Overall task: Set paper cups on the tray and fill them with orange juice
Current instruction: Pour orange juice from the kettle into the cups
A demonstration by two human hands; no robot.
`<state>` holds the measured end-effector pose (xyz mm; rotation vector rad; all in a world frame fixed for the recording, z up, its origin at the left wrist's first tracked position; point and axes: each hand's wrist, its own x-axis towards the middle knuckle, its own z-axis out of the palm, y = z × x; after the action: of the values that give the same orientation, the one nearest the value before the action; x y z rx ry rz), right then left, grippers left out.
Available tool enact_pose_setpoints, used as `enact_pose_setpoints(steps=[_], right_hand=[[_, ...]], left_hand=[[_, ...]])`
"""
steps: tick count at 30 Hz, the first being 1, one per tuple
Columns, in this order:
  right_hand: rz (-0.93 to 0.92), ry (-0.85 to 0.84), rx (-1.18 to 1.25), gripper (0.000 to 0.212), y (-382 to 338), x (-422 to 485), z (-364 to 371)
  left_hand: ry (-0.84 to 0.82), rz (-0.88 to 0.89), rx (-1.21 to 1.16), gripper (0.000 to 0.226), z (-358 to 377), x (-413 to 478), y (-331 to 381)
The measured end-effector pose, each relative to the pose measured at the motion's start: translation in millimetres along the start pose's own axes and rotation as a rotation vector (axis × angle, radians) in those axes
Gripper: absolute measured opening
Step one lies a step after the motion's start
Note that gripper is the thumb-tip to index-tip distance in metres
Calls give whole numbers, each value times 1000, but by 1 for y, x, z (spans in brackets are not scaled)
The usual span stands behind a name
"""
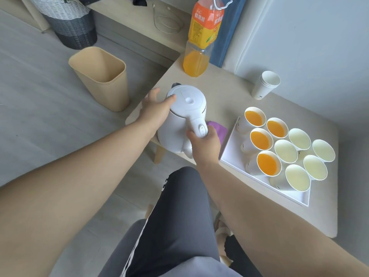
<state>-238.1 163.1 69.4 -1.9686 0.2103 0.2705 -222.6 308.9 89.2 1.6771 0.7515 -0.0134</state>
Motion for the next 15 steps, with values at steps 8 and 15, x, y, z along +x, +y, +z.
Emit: enact_pose_setpoints(steps=[8,15], right_hand=[[0,-24,83,17,5,7,-4],[12,2,186,20,-7,2,-19]], left_hand=[[-59,71,-74,42,23,7,-3],[-112,70,-45,32,22,-4,17]])
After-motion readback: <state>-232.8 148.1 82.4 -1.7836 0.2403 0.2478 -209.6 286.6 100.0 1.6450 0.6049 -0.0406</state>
